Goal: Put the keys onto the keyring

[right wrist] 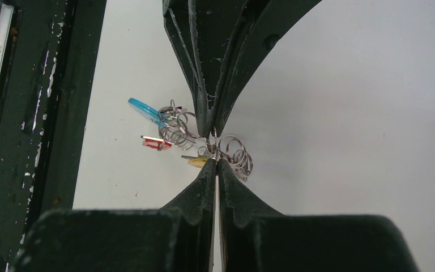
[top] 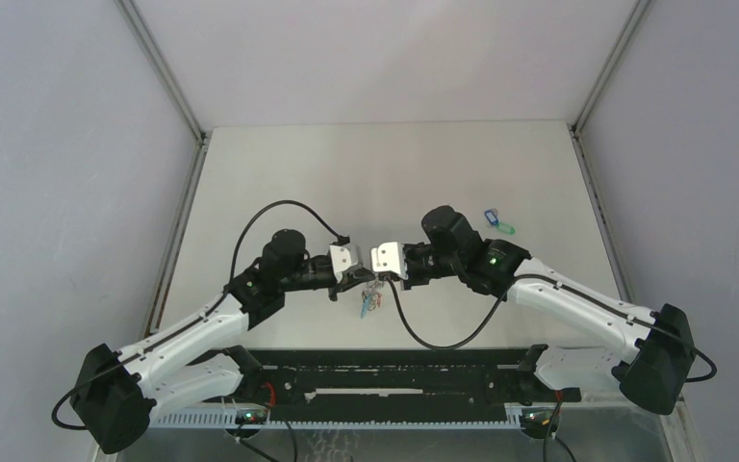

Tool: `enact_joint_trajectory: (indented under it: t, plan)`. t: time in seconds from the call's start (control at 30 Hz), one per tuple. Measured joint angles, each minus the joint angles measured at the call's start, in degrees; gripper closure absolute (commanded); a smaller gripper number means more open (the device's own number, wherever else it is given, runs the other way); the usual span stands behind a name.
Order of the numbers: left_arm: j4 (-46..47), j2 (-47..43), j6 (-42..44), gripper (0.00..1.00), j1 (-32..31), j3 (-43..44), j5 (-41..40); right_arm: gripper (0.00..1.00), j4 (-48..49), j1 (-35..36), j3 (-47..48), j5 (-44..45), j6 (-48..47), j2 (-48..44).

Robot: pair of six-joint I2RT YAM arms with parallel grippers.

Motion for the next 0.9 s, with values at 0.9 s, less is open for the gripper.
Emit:
enact_joint_trajectory:
  t: [0.9]
  plan:
    - [0.28, 0.00, -0.13, 1.00, 0.37, 0.00, -2.29, 1.00, -5.44, -3.39, -4.09, 12.85, 28.17, -2.69]
